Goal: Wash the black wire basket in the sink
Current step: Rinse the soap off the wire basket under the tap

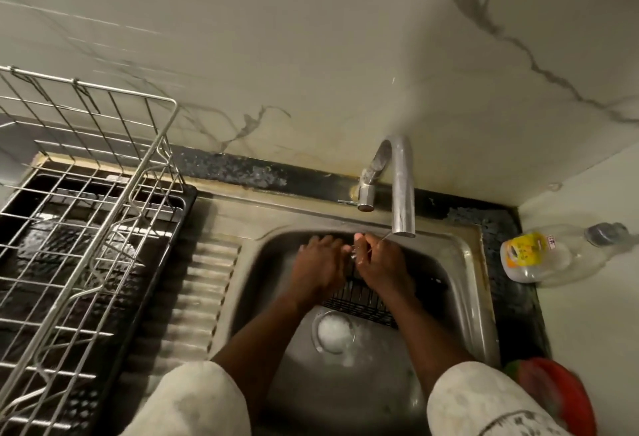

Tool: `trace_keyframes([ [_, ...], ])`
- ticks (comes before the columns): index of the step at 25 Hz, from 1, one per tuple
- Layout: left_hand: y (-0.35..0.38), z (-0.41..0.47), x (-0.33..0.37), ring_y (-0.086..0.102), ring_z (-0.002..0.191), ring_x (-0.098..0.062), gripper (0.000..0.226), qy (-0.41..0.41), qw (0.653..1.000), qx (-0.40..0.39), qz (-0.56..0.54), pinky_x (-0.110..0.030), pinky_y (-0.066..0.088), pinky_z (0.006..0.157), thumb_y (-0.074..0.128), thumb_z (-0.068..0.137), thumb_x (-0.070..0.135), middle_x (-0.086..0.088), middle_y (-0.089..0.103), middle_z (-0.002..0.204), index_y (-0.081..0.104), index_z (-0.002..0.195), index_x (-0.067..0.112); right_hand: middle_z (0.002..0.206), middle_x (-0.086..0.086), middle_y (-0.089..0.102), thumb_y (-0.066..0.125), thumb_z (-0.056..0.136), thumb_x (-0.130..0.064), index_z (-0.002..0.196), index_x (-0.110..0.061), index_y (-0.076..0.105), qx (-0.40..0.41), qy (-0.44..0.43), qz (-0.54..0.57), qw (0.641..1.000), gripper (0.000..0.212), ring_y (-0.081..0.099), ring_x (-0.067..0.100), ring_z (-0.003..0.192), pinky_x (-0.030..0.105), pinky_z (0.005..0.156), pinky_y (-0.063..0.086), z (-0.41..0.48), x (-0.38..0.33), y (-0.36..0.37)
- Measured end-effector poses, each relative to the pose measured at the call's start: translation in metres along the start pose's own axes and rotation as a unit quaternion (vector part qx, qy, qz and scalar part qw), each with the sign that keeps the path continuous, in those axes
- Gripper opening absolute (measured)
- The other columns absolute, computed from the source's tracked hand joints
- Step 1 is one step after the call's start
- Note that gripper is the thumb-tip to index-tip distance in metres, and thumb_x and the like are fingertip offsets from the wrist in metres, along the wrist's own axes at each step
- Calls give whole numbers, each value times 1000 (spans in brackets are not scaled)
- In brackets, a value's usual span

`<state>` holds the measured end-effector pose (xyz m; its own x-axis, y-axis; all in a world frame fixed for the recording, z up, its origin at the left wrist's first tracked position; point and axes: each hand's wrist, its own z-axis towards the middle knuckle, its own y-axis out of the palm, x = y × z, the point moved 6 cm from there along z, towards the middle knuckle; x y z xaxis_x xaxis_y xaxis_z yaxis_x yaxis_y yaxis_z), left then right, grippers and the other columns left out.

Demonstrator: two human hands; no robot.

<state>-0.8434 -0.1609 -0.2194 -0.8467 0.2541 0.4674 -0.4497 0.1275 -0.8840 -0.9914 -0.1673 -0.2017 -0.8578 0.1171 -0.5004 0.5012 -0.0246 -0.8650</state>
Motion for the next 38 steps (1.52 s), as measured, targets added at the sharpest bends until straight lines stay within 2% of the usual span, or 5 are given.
trace_keyframes([
  [8,12,-4,72,61,98,-23,43,44,999,6,13,-45,44,99,38,91,45,-3,69,103,63,114,18,70,1,66,50,103,-21,78,-16,64,107,75,210,969,29,63,14,66,29,63,51,-11,17,-18],
  [18,8,-17,51,60,109,-21,35,71,996,19,50,-45,45,101,34,100,40,-1,67,115,62,114,24,59,1,60,18,101,-50,71,-15,62,-35,16,-195,980,63,58,20,54,35,58,53,-28,43,-7],
  [29,4,0,9,58,111,-23,39,56,996,-47,47,-46,43,103,28,101,40,-4,65,115,61,112,23,92,13,72,39,104,-46,88,-15,69,-72,39,-203,976,46,66,32,90,41,86,49,-8,39,-11],
  [33,28,-9,71,57,118,-25,42,92,995,-40,-2,-40,38,110,45,89,33,-5,65,123,58,125,18,81,11,69,78,85,-32,106,-11,72,-100,-36,-294,950,30,64,30,68,42,63,56,-26,44,1],
  [38,20,-19,62,24,151,-29,60,163,986,-21,24,-47,17,125,31,97,25,-17,34,158,31,154,5,86,11,71,29,105,-38,91,-15,66,-112,9,-264,958,46,64,35,81,44,75,50,-13,36,-7],
])
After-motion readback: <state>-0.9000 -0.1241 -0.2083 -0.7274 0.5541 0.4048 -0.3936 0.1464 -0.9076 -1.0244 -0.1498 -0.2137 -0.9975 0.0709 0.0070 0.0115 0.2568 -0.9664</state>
